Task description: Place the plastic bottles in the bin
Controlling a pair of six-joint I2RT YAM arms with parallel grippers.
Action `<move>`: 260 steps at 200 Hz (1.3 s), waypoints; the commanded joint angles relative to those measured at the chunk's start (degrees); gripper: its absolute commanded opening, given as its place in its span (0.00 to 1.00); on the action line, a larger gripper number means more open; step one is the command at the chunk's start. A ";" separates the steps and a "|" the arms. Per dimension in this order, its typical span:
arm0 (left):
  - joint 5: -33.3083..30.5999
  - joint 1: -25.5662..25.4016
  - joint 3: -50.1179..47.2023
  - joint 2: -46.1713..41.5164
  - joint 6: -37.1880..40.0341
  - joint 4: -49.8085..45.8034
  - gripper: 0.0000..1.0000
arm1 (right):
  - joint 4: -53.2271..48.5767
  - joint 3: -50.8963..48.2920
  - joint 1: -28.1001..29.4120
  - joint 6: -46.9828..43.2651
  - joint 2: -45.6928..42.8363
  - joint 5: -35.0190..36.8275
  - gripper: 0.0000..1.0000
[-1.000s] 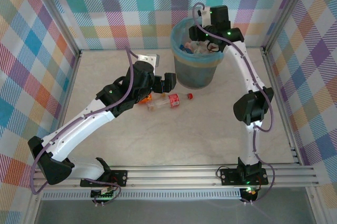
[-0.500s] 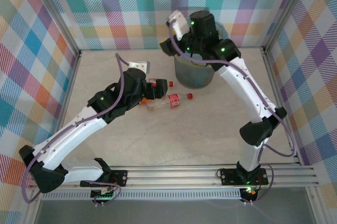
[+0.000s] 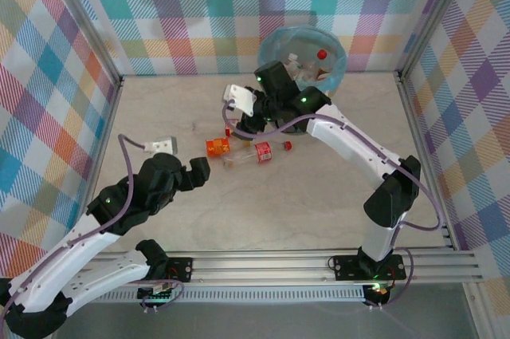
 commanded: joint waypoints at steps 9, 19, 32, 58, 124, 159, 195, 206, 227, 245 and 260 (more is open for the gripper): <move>-1.87 0.67 -4.60 -3.46 -6.50 -5.27 0.97 | 0.61 -3.15 0.92 -10.22 2.32 -7.00 0.81; -1.53 0.66 -5.93 -4.00 -7.69 -5.73 0.97 | 0.76 -3.75 1.01 -11.07 3.56 -7.12 0.82; -0.91 0.60 -7.68 -4.62 -9.04 -6.14 0.97 | 0.66 -4.24 1.16 -12.19 5.21 -7.00 0.83; 0.26 0.61 -11.50 -5.85 -11.24 -5.98 0.97 | 0.33 -5.12 1.61 -14.78 8.58 -6.39 0.83; 2.83 0.63 -17.62 -7.63 -14.48 -4.97 1.00 | 1.33 -5.50 2.50 -17.34 16.61 -3.29 0.83; 4.29 0.61 -18.96 -7.03 -15.05 -4.25 1.00 | 1.14 -4.37 3.07 -17.72 20.21 -0.92 0.84; 4.69 0.63 -19.90 -6.32 -16.14 -3.97 1.00 | 1.20 -3.92 3.97 -18.94 22.56 1.91 0.84; 4.82 0.60 -19.88 -6.23 -16.02 -3.87 1.00 | 1.15 -3.83 4.22 -19.21 23.02 2.40 0.84; 4.74 0.66 -19.79 -6.23 -15.80 -3.86 1.00 | 1.25 -3.83 4.69 -19.66 23.79 3.23 0.84; 4.71 0.70 -19.70 -6.32 -15.80 -4.03 1.00 | 1.17 -3.92 5.05 -20.01 24.33 3.42 0.84; 4.56 0.65 -19.53 -6.36 -15.80 -4.13 1.00 | 0.97 -4.01 5.23 -20.01 24.74 3.68 0.84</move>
